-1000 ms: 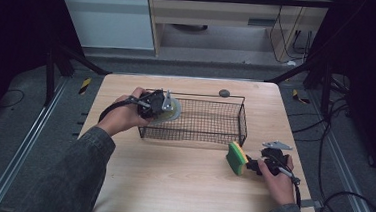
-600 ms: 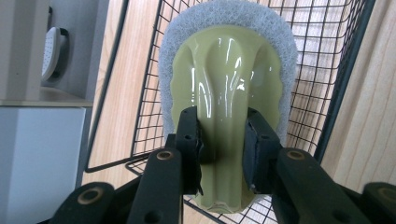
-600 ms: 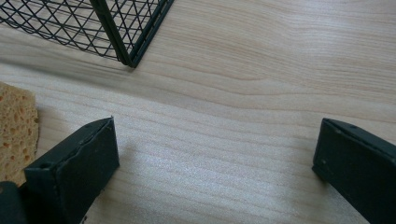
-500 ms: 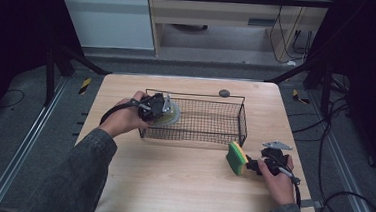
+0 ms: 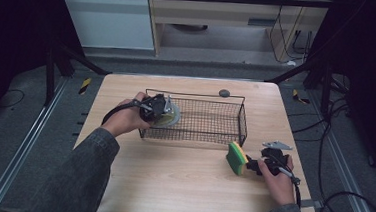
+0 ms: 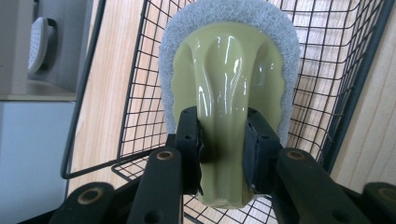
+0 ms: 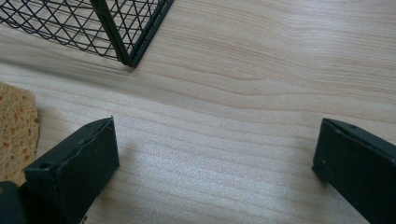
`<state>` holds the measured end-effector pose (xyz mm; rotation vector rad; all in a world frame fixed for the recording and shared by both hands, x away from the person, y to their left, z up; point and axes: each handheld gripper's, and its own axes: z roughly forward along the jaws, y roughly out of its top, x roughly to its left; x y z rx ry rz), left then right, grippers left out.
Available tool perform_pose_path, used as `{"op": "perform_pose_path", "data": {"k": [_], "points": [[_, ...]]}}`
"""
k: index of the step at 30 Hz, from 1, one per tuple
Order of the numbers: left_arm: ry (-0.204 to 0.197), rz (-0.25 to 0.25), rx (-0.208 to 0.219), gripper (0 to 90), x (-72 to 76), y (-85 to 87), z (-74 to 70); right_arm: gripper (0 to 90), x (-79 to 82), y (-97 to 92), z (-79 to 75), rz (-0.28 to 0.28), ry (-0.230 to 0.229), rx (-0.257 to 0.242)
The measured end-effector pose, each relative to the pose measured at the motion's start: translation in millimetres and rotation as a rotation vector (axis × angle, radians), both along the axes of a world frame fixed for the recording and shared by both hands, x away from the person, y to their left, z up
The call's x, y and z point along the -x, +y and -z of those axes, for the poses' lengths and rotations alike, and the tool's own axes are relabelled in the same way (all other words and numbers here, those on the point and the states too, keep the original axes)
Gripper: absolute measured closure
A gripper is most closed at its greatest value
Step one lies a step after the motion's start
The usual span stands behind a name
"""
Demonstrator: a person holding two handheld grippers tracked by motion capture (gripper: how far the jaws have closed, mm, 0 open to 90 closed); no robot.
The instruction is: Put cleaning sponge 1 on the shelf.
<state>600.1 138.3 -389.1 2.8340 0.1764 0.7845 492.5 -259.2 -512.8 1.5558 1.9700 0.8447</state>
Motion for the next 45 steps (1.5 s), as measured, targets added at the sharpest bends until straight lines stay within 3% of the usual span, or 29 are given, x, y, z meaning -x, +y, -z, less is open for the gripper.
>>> {"op": "perform_pose_path", "data": {"k": [20,45], "points": [[0.050,-0.008,-0.015,70.5,-8.6,-3.7,13.6,0.4,0.0,0.1,0.0,0.001,0.000,-0.001],[0.090,-0.024,0.015,69.8,-10.9,-3.1,18.5,0.4,0.0,-0.1,-0.1,-0.001,0.000,0.001]]}}
